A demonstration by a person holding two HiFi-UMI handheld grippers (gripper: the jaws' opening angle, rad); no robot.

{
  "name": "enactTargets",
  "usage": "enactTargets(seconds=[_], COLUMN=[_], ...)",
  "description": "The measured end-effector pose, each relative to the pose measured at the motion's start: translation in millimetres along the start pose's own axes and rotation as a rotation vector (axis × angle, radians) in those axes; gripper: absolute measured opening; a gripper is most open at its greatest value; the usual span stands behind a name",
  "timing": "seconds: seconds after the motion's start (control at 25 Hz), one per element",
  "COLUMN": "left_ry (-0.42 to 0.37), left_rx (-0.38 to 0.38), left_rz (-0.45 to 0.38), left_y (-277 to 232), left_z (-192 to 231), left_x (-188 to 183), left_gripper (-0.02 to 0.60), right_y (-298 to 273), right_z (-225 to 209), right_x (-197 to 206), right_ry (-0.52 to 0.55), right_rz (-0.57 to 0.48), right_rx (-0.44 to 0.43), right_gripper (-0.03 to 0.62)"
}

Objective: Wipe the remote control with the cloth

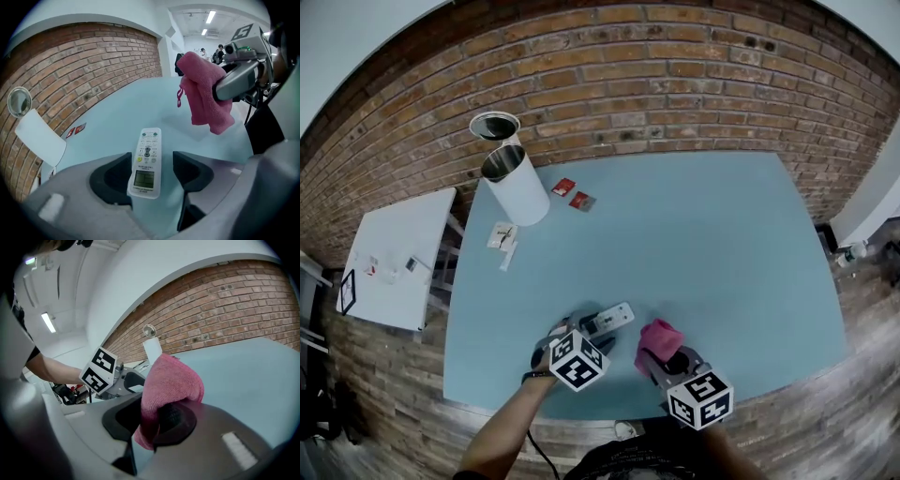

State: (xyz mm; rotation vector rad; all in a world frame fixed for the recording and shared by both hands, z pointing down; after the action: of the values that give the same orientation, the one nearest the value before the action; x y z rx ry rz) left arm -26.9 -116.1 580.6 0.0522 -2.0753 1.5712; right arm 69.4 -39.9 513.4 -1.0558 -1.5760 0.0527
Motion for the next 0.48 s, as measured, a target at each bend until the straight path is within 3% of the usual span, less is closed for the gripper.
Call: enactTargets(seconds=[0.12, 0.36, 0.48], left_ry=[-0.037, -0.143, -0.149], left_rx=[0.027, 0.148, 0.215], left_rz=[0.048, 0.226, 0.296], left_y=[-12, -30, -35], left_z=[3, 5, 3], left_x=[-5, -1, 0], left_gripper=[0.287, 0.287, 0.287], right_y=[-11, -23, -23], right_z=[-7, -24, -34], right_x=[-10, -28, -30], right_ry=[0.001, -0.024, -0.051], right_rz=[0.006, -0.005, -0.011], right_rx=[-0.031, -0.064, -0.066], right_gripper=[0.063, 0.063, 0.063])
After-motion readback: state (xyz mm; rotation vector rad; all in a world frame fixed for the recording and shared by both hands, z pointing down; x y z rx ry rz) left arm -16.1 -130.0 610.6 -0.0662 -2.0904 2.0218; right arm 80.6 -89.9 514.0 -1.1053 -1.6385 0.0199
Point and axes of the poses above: the fingertips, and each gripper's own axes: y backward along the fingers, z to its left, x out of its underside, the point moved 2 cm from there along y, backward along the fingers, and after that the axes turned 8 degrees about z, right-handed, at the moved point
